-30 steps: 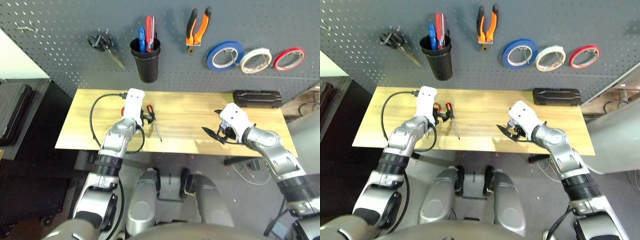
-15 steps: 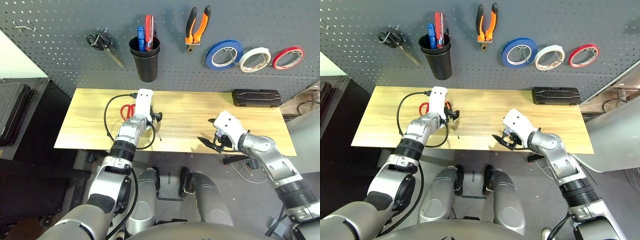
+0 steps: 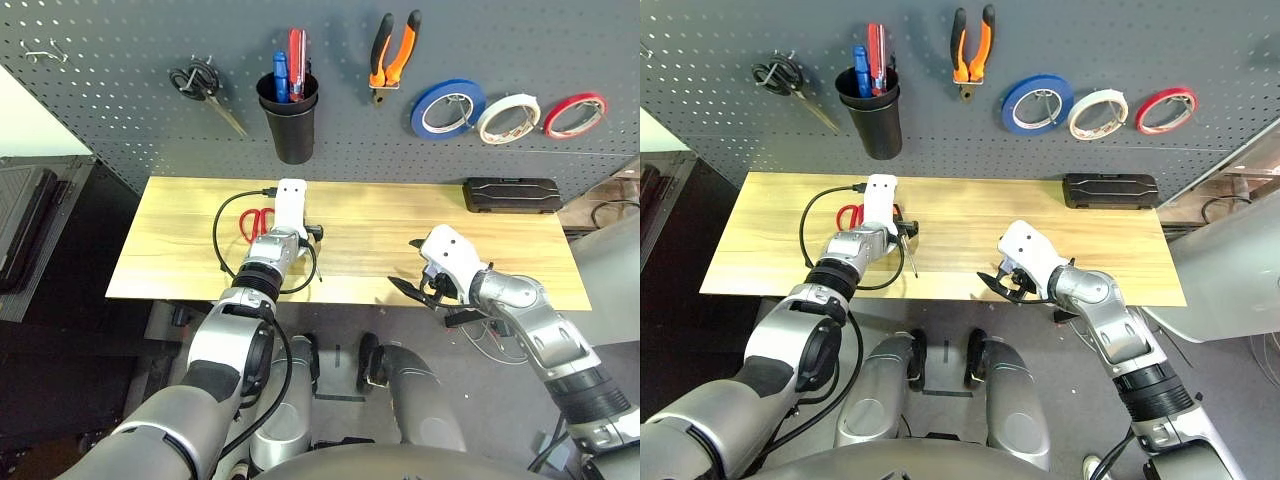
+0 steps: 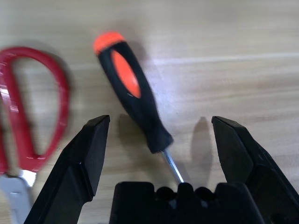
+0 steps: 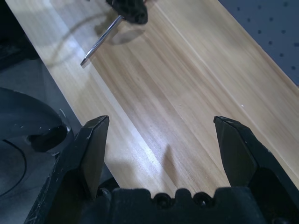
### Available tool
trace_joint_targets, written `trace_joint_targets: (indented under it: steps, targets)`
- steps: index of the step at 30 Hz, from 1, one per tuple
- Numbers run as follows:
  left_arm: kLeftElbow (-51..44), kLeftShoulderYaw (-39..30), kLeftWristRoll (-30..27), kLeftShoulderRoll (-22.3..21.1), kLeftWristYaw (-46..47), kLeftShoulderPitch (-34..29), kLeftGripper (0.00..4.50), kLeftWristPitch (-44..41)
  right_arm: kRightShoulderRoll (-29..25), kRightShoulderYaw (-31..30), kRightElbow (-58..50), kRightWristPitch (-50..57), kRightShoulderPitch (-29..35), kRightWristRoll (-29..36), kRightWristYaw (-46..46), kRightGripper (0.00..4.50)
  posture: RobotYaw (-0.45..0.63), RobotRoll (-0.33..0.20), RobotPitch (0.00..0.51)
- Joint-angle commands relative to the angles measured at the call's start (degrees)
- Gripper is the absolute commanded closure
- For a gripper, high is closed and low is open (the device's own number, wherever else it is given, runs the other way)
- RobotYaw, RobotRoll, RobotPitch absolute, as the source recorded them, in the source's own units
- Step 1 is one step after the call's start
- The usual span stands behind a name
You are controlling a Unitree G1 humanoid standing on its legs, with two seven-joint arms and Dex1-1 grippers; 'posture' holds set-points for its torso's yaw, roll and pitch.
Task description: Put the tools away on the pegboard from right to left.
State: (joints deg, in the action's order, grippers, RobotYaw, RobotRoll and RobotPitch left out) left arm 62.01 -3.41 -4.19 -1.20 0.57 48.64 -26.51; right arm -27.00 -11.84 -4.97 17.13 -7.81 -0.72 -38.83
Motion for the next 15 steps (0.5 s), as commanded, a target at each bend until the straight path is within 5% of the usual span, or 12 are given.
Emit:
trace_joint_targets:
  steps: [1,10,15]
  targets:
    - [4.4,0.0,1.2,0.8,0.7,0.3,0.39,1.4,-0.2,-0.1,-2.2,1.4,1.6,0.2,0.4,0.0,0.04,0.0,0.282]
    - [7.6,-0.1,2.3,0.7,0.9,-0.3,3.79,3.2,-1.4,0.6,-3.8,3.1,2.5,1.0,-0.4,0.0,0.04,0.0,0.281]
    - [6.9,-0.8,1.8,0.6,1.2,-0.3,3.86,4.1,-1.7,0.2,-2.8,2.7,1.6,1.3,-1.1,0.0,0.06,0.0,0.276]
